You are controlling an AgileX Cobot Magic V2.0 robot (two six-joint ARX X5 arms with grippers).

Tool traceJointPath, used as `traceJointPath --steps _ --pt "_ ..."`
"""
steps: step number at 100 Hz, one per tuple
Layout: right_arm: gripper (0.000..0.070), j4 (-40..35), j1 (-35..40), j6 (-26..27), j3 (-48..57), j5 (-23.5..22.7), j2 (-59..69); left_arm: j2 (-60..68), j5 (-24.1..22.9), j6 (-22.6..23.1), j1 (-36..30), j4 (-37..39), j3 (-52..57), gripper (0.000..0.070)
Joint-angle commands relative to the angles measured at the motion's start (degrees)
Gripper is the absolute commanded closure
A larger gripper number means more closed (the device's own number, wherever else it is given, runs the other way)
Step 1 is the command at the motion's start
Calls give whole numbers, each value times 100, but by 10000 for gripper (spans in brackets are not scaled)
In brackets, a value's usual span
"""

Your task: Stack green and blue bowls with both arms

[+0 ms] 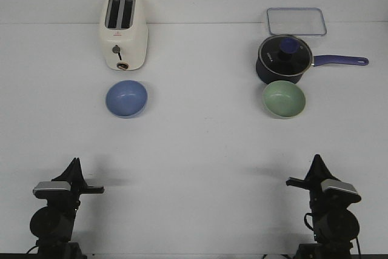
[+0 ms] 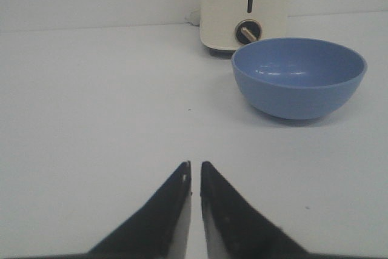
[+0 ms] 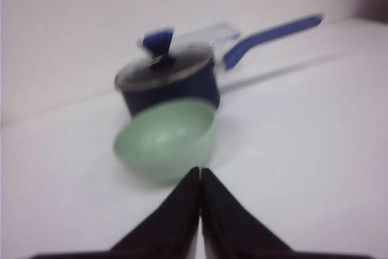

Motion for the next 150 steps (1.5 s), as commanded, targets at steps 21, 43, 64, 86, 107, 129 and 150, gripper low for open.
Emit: traceJointPath --steps 21,43,64,86,107,129,150 --pt "342 -673 4 -103 2286 31 2739 -9 2 -11 0 85 -116 688" --pt "340 -914 -164 -214 3917 -131 5440 -9 2 -13 0 83 -116 688" --pt "340 -1539 -610 -195 5449 -848 7746 -9 2 -13 0 85 -116 689" --pt "340 -1563 -807 -192 6349 -1193 9248 -9 2 -13 0 85 -116 688" --pt "342 -1493 -826 -188 6566 -1191 9875 -9 2 -11 0 85 -116 688" --pt "437 -1519 -826 -151 6566 -1200 10201 -9 2 -13 0 85 -116 688" --pt "700 -1545 -826 -109 6566 -1200 10087 -9 2 -13 0 83 -116 689"
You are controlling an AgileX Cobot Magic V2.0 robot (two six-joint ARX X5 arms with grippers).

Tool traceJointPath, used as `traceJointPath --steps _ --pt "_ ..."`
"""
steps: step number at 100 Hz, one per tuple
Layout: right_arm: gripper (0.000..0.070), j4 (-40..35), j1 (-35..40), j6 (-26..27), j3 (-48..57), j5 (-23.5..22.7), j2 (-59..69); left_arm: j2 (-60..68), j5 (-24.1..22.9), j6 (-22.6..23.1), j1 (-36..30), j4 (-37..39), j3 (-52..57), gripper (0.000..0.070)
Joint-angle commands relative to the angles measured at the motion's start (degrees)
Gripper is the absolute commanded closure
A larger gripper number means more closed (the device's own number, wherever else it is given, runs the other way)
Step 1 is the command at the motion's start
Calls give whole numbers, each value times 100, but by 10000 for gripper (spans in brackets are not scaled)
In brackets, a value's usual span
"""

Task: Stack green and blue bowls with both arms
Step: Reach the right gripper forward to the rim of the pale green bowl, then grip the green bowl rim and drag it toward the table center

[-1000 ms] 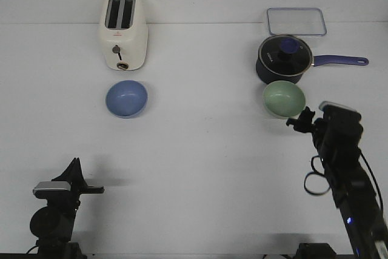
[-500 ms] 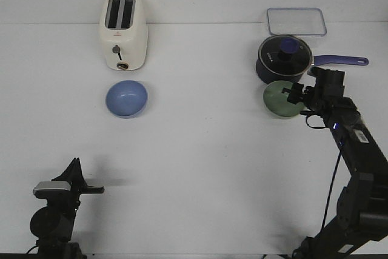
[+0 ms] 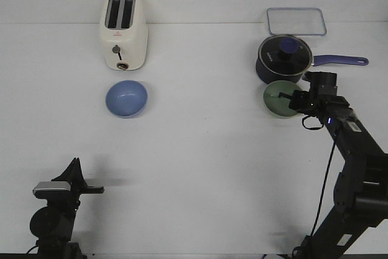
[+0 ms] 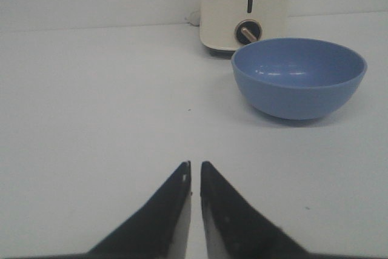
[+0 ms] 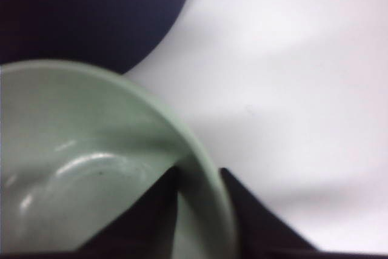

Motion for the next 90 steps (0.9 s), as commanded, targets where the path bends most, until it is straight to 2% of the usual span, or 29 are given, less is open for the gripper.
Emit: traceJointPath --steps 1,10,26,41,57,72,90 --pt "700 24 2 50 120 101 22 -9 2 -13 0 83 -116 688" --pt "700 -151 2 -31 118 70 -289 -9 2 -13 0 81 -116 688" --pt "699 -695 81 -197 22 -293 -1156 -9 4 -13 0 85 -116 688" --pt "699 -868 507 -208 -597 -708 -2120 -9 2 -13 0 85 -116 688" --pt "699 -758 1609 -151 -1482 -776 -2859 -9 2 -13 0 85 -116 688" --pt "699 -201 2870 313 -2205 -719 -3021 -9 2 -13 0 85 -116 688" --pt "700 531 3939 691 -2583 -138 -2929 -9 2 -11 0 85 -116 688"
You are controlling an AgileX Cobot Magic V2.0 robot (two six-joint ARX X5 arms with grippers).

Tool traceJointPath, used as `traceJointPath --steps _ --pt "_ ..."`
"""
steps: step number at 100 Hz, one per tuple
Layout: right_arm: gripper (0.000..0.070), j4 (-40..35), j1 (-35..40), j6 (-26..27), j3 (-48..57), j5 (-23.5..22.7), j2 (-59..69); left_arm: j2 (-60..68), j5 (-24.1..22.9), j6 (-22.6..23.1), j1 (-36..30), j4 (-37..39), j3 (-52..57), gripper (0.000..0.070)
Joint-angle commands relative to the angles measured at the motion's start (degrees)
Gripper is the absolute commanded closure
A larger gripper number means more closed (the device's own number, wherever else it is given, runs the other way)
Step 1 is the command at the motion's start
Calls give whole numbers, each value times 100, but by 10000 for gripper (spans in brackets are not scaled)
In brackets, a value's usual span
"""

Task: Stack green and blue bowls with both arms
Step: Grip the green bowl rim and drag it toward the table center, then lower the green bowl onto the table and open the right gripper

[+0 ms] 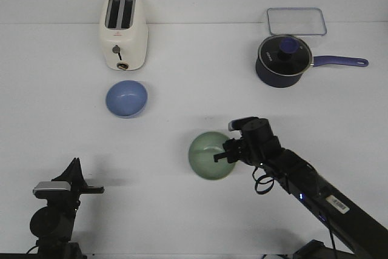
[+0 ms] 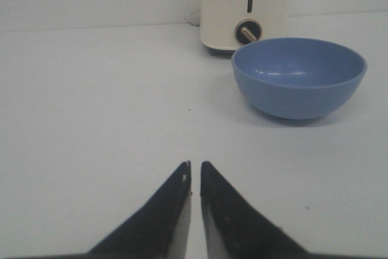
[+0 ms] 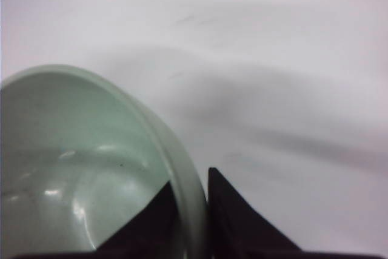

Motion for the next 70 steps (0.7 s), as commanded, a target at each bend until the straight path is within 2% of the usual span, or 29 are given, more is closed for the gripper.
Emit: traceJointPath --steps 1,30,70 --pt "700 225 223 291 50 236 74 -9 2 -13 0 85 -116 688" --pt "700 404 372 299 50 503 101 -9 2 -13 0 85 -116 688" --pt "700 448 262 267 39 570 280 -9 2 -13 0 85 -116 688"
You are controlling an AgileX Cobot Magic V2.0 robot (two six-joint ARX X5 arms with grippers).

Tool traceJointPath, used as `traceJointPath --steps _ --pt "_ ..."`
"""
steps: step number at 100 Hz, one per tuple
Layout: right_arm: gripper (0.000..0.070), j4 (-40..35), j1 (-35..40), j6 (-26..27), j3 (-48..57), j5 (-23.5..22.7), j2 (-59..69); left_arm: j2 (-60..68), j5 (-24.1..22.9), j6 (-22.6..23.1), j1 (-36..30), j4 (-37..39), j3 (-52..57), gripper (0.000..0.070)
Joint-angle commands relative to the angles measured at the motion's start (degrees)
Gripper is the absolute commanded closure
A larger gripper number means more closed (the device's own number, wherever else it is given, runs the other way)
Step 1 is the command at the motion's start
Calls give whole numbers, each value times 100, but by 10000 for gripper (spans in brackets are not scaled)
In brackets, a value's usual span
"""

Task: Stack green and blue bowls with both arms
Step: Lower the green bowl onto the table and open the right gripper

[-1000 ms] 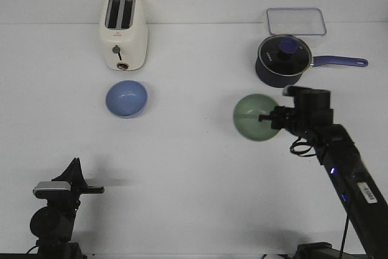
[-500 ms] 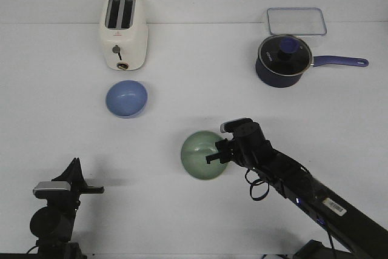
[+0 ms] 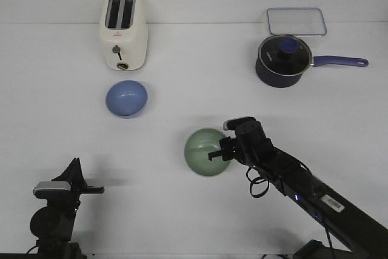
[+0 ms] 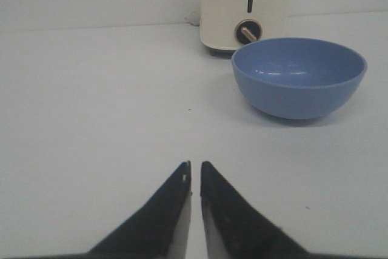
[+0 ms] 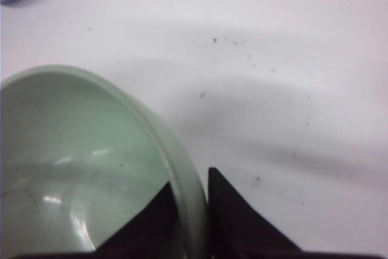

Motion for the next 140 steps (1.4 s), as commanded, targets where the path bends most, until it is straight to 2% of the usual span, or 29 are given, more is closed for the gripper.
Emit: traceJointPath --steps 1,48,84,91,99,105,109,125,140 --pt "700 101 7 37 48 55 151 -9 2 -13 0 83 -116 688" --pt "700 315 -151 -142 48 258 612 -9 2 -13 0 87 -116 689" --pt "698 68 -170 -118 48 201 896 -9 2 -13 0 83 -116 688" --pt "646 37 -170 -114 48 221 896 -9 2 -13 0 85 -116 688" --pt "469 42 -173 -111 50 221 896 -9 2 -13 0 85 -116 688" --pt "366 46 -186 -114 50 223 894 -9 2 -13 0 83 -116 688" --pt "321 50 -216 -114 50 219 894 -9 4 -13 0 85 -116 688" --pt "312 52 -258 -264 50 321 603 -9 2 -11 0 83 -116 688" --pt "313 -101 -223 -577 48 658 -332 -9 2 -13 0 83 -116 688"
